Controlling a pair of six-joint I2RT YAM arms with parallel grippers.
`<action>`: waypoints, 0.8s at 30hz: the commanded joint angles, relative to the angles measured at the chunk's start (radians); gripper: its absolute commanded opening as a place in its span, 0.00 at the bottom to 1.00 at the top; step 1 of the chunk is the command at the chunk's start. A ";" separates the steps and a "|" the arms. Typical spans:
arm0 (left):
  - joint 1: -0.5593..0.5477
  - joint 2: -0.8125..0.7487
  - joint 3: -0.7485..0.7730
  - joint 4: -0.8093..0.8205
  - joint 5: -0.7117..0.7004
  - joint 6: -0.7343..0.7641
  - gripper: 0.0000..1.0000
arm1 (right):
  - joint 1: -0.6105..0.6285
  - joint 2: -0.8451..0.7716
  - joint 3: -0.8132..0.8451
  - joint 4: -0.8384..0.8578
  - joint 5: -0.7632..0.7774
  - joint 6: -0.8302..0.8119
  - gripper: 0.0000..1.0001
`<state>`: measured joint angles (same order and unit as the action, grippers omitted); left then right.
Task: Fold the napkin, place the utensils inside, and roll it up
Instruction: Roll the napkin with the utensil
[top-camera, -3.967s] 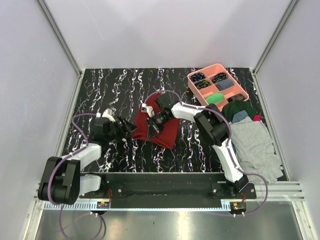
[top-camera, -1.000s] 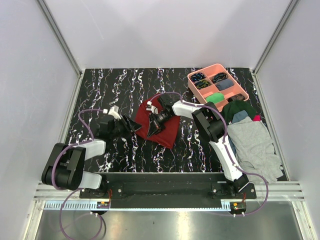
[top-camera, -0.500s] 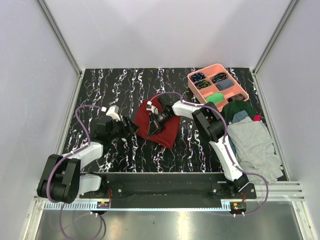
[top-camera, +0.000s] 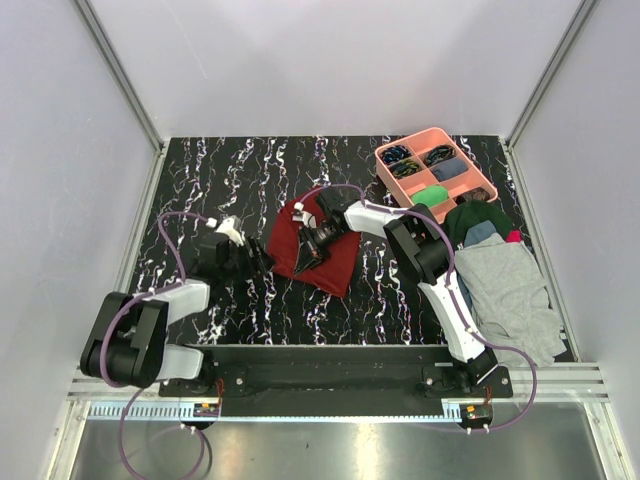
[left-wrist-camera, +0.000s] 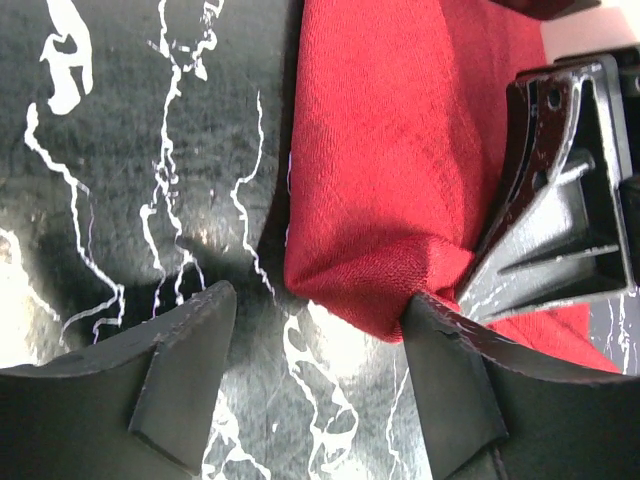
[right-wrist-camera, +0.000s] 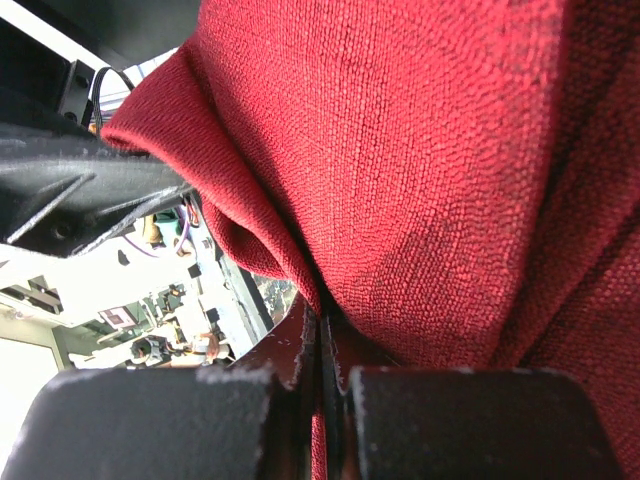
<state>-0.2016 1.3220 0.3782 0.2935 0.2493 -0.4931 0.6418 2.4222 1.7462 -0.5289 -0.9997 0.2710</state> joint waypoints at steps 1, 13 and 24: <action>0.004 0.040 0.041 0.114 -0.002 0.027 0.67 | -0.007 0.000 0.007 -0.005 0.007 0.008 0.00; 0.005 0.112 0.022 0.271 0.050 0.014 0.71 | -0.007 0.015 0.024 -0.006 -0.016 0.013 0.00; 0.005 0.154 0.021 0.334 0.076 -0.002 0.45 | -0.008 0.023 0.032 -0.006 -0.031 0.014 0.00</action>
<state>-0.2016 1.4620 0.3866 0.5266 0.3035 -0.4992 0.6411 2.4279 1.7466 -0.5285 -1.0157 0.2783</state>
